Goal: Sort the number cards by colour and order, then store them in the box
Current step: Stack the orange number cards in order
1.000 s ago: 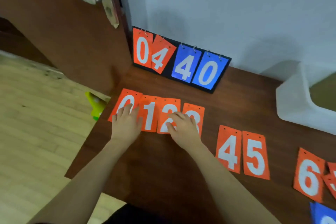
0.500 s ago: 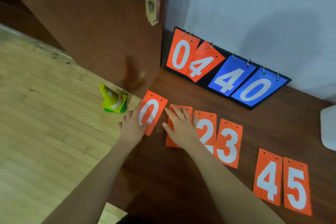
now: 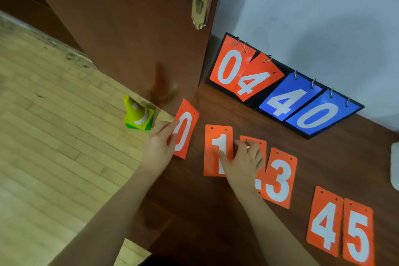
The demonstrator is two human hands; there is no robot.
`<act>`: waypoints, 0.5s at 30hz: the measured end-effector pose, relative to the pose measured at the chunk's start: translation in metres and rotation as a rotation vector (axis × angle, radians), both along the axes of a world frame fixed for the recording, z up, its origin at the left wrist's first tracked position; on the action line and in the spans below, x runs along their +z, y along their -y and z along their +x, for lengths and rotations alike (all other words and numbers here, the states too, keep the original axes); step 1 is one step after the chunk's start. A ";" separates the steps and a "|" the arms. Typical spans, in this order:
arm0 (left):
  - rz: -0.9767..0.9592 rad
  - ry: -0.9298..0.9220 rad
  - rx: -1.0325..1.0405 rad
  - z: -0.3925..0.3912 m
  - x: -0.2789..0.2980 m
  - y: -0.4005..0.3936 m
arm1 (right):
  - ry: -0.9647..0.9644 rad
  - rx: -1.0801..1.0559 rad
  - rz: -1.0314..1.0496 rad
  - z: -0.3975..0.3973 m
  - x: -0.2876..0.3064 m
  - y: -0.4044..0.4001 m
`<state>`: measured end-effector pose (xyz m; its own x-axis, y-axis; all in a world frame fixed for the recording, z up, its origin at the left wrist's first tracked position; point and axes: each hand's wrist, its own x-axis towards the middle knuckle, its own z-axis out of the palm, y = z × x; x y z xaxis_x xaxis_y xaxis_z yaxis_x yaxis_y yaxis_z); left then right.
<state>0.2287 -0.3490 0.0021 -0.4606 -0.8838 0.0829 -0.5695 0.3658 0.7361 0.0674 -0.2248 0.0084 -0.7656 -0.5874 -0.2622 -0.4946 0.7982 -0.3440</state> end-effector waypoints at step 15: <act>0.151 0.210 0.036 0.002 0.001 -0.032 | 0.095 0.010 0.103 0.008 -0.004 0.008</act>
